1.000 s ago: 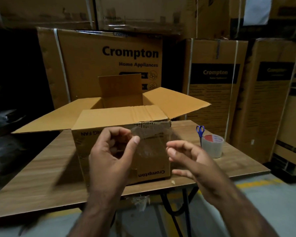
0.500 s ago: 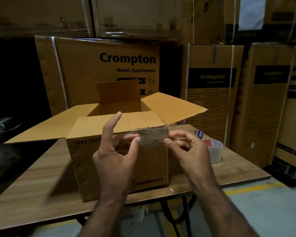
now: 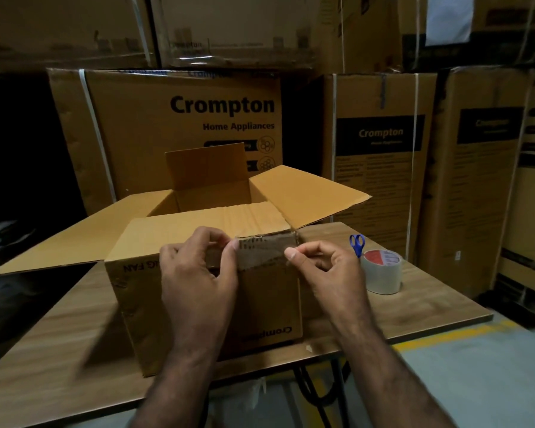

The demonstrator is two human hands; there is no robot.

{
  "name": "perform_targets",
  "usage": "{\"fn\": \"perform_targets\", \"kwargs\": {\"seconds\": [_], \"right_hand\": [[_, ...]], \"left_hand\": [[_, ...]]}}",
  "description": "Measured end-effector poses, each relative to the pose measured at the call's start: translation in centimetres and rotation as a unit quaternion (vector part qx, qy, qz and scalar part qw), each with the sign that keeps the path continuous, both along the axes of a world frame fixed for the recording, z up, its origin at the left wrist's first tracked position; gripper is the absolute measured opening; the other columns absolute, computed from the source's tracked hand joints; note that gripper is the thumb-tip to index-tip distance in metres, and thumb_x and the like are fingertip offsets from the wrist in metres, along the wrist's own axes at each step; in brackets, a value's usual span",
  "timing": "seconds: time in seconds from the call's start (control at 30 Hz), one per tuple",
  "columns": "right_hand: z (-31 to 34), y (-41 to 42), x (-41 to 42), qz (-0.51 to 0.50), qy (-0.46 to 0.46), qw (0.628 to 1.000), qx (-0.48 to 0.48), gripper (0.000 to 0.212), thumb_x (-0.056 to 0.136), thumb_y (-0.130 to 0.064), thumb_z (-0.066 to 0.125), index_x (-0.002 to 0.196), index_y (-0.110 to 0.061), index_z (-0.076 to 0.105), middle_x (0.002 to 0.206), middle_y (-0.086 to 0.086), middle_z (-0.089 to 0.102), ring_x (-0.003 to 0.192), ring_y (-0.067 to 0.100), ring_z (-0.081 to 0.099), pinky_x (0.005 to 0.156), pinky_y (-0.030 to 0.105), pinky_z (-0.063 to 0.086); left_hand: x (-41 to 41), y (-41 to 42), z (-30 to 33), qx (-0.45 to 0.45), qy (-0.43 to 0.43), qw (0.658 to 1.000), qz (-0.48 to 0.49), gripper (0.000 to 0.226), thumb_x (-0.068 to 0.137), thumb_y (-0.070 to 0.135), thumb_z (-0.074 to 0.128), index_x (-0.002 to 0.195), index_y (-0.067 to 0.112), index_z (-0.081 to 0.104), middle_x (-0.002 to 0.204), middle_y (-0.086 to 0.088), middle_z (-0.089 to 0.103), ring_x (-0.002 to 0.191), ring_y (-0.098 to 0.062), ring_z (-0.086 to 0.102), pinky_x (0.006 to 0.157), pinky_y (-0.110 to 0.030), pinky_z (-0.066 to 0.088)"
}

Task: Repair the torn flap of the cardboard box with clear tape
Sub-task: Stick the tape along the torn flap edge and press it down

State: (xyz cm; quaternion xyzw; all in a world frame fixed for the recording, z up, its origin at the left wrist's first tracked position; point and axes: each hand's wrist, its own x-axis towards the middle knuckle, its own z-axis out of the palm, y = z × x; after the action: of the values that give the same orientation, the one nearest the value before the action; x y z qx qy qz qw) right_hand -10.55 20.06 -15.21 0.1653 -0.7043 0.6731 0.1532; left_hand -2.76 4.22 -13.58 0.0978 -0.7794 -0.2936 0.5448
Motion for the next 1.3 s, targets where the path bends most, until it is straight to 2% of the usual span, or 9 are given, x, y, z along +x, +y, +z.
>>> {"fn": "perform_targets", "kwargs": {"seconds": [0.1,0.23,0.4,0.53,0.7,0.9,1.03,1.17,1.3], "right_hand": [[-0.1,0.0,0.2,0.017,-0.009,1.000,-0.012,0.011,0.083,-0.033,0.079,0.090,-0.026,0.075,0.082,-0.007,0.079,0.084,0.007,0.076,0.084,0.042,0.063],[0.0,0.0,-0.1,0.019,-0.014,1.000,-0.017,0.012,0.084,-0.032,0.078,0.092,-0.022,0.076,0.080,-0.005,0.079,0.081,0.008,0.076,0.083,0.039,0.063],[0.2,-0.5,-0.4,0.011,-0.026,0.999,-0.029,0.016,0.083,-0.031,0.080,0.093,-0.018,0.077,0.079,-0.004,0.079,0.078,0.008,0.076,0.078,0.033,0.063],[0.5,-0.8,-0.6,-0.002,-0.034,0.999,-0.038,0.016,0.081,-0.033,0.081,0.087,-0.019,0.077,0.075,-0.004,0.079,0.074,0.007,0.076,0.075,0.031,0.063],[0.4,-0.9,-1.0,-0.044,-0.043,0.998,-0.008,0.018,0.081,-0.037,0.082,0.083,-0.020,0.077,0.071,-0.007,0.078,0.070,0.005,0.075,0.075,0.036,0.065],[0.6,-0.8,-1.2,-0.117,0.002,0.990,0.075,0.034,0.077,-0.060,0.073,0.074,-0.027,0.073,0.064,-0.013,0.074,0.069,0.000,0.071,0.070,0.040,0.063],[0.0,-0.7,-0.7,-0.102,0.057,0.991,0.063,0.031,0.076,-0.058,0.071,0.076,-0.027,0.072,0.069,-0.011,0.073,0.070,0.000,0.069,0.067,0.033,0.063],[-0.5,-0.7,-0.3,-0.112,0.090,0.989,0.042,0.026,0.076,-0.057,0.072,0.075,-0.032,0.069,0.070,-0.014,0.072,0.074,-0.004,0.067,0.062,0.018,0.056],[0.0,-1.2,-0.6,-0.125,0.091,0.987,0.039,0.034,0.074,-0.062,0.068,0.077,-0.029,0.071,0.070,-0.013,0.071,0.071,0.000,0.068,0.063,0.030,0.062]], "left_hand": [[0.1,-0.2,0.4,-0.037,0.001,0.999,0.029,0.020,0.089,0.036,0.069,0.100,0.020,0.068,0.108,0.000,0.059,0.107,-0.015,0.045,0.074,-0.020,0.038],[-0.2,-0.8,0.6,-0.033,-0.011,0.999,0.037,0.025,0.086,0.041,0.067,0.100,0.021,0.070,0.108,-0.003,0.061,0.107,-0.019,0.047,0.084,-0.049,0.051],[-0.4,-1.1,0.6,-0.032,-0.021,0.998,0.052,0.027,0.085,0.044,0.068,0.100,0.022,0.071,0.108,-0.003,0.061,0.107,-0.022,0.048,0.085,-0.059,0.050],[-0.5,-1.2,0.7,-0.035,-0.031,0.996,0.071,0.025,0.084,0.041,0.073,0.100,0.022,0.071,0.109,-0.005,0.061,0.109,-0.026,0.049,0.089,-0.056,0.045],[-1.0,-1.3,0.5,-0.052,-0.043,0.994,0.090,0.025,0.082,0.040,0.076,0.100,0.022,0.073,0.109,-0.006,0.062,0.109,-0.030,0.050,0.089,-0.053,0.039],[-1.3,-1.3,0.2,-0.055,-0.040,0.994,0.088,0.025,0.085,0.040,0.073,0.102,0.022,0.073,0.108,-0.004,0.063,0.108,-0.029,0.051,0.092,-0.050,0.034],[-1.1,-1.4,0.0,-0.053,-0.028,0.995,0.075,0.022,0.087,0.038,0.070,0.102,0.023,0.070,0.109,-0.001,0.065,0.108,-0.027,0.050,0.088,-0.041,0.025],[-0.7,-1.5,0.0,-0.051,-0.018,0.997,0.063,0.020,0.088,0.038,0.068,0.101,0.023,0.067,0.108,0.002,0.065,0.107,-0.024,0.048,0.087,-0.042,0.028],[-0.7,-1.6,0.2,-0.055,-0.027,0.995,0.078,0.021,0.088,0.038,0.070,0.102,0.022,0.068,0.109,0.000,0.067,0.109,-0.027,0.051,0.088,-0.042,0.025]]}}
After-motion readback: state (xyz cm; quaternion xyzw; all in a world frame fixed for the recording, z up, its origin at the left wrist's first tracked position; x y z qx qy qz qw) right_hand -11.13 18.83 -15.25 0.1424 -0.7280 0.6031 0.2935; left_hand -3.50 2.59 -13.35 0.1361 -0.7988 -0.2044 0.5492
